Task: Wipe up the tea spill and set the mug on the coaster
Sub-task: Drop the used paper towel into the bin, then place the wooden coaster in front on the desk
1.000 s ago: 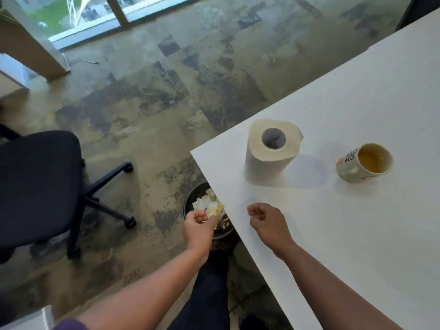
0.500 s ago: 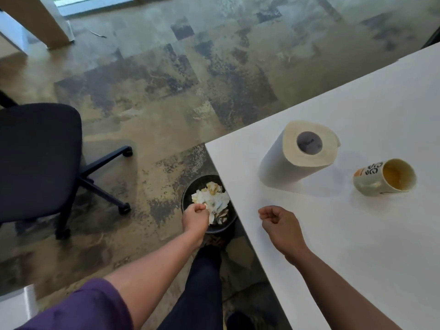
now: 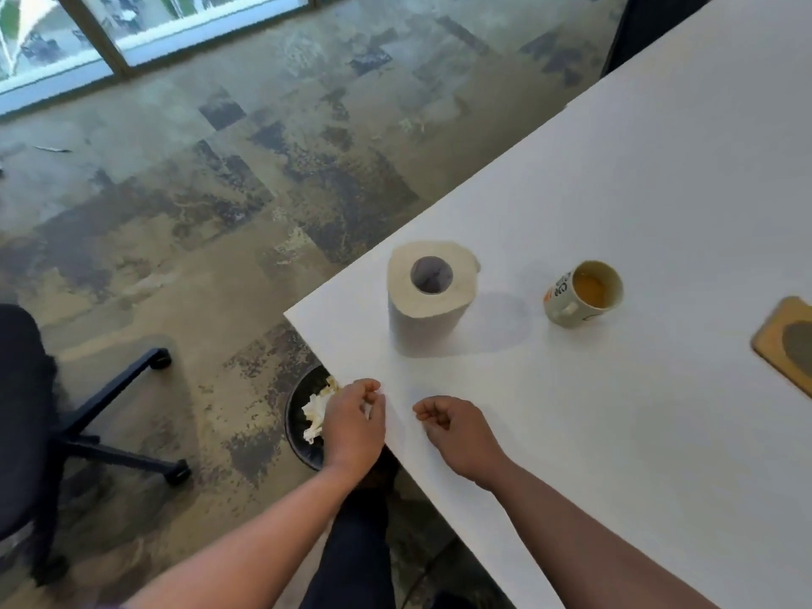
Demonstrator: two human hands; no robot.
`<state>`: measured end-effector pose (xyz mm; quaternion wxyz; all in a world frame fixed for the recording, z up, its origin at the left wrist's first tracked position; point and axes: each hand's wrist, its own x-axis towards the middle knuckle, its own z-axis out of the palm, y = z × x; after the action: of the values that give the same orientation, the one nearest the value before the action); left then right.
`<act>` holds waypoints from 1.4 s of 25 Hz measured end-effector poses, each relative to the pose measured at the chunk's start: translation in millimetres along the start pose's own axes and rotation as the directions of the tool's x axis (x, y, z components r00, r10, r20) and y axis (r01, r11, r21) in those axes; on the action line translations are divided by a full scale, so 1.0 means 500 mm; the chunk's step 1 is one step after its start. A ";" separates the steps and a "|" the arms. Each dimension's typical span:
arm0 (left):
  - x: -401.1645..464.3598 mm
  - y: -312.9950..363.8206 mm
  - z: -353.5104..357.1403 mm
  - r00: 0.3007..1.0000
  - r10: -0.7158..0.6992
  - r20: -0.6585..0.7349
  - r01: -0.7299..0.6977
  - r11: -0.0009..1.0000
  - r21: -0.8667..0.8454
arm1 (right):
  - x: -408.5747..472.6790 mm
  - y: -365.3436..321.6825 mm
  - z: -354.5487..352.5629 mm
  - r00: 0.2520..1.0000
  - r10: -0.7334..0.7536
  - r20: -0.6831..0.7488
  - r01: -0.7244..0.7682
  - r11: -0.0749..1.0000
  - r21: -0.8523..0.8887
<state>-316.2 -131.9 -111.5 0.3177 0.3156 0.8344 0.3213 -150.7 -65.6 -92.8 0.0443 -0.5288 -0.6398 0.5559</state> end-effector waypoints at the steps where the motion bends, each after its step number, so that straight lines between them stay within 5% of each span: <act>1: -0.001 -0.001 0.003 0.999 0.033 0.010 -0.034 0.998 0.059 | -0.003 0.005 -0.003 1.000 0.000 0.001 0.000 1.000 0.001; 6: -0.026 0.063 0.072 0.971 0.114 0.211 -0.140 0.984 0.112 | -0.037 0.067 -0.049 0.993 0.071 -0.097 -0.054 0.984 0.168; 13: -0.075 0.232 0.269 0.816 0.297 0.496 -0.365 0.930 0.044 | -0.116 0.170 -0.206 0.890 0.290 -0.352 -0.018 0.794 0.608; 17: -0.095 0.336 0.411 0.709 0.394 0.586 -0.489 0.872 0.006 | -0.161 0.248 -0.343 0.750 0.394 -0.531 0.098 0.728 0.679; 23: -0.098 0.479 0.611 0.576 0.414 0.705 -0.536 0.842 -0.058 | -0.189 0.389 -0.596 0.408 0.538 -0.738 0.161 0.753 0.638; 35: -0.076 0.678 0.876 0.551 0.382 0.742 -0.448 0.885 -0.123 | -0.140 0.546 -0.765 0.419 0.477 -0.773 0.154 0.801 0.578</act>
<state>137.2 188.9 -108.3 0.5338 0.6195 0.5418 0.1941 297.7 89.5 -117.9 0.4741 -0.7632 -0.2606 0.3533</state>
